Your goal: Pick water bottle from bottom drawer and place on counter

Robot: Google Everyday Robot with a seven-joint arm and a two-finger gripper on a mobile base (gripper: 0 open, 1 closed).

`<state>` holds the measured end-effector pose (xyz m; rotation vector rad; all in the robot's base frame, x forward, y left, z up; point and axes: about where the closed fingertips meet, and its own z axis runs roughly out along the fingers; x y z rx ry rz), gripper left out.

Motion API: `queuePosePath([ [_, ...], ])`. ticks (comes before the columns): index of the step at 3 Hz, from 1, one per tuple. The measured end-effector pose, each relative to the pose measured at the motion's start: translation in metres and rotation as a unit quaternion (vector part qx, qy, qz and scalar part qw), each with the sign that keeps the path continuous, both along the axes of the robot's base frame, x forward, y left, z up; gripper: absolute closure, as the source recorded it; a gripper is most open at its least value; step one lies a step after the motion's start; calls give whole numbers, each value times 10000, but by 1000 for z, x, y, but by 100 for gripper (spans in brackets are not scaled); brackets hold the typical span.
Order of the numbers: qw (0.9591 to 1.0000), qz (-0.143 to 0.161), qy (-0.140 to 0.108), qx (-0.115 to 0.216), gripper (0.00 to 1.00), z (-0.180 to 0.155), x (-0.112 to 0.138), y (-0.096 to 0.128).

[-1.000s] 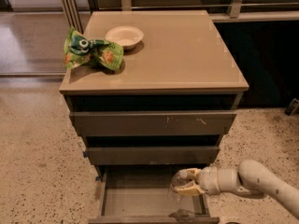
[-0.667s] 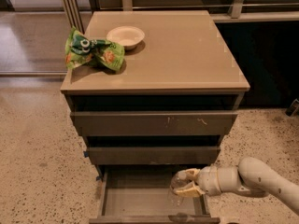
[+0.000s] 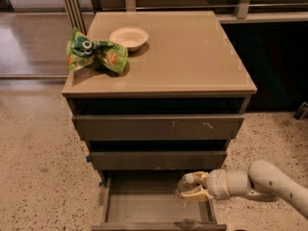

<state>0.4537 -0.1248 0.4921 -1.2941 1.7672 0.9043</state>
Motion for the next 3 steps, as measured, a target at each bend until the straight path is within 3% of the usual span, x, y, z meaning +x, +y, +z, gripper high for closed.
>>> queuePosePath([
  [1, 9992, 81, -385, 72, 100, 73, 2, -6],
  [2, 9987, 147, -477, 104, 100, 232, 2, -1],
  [3, 9976, 69, -651, -244, 100, 349, 8, -4],
])
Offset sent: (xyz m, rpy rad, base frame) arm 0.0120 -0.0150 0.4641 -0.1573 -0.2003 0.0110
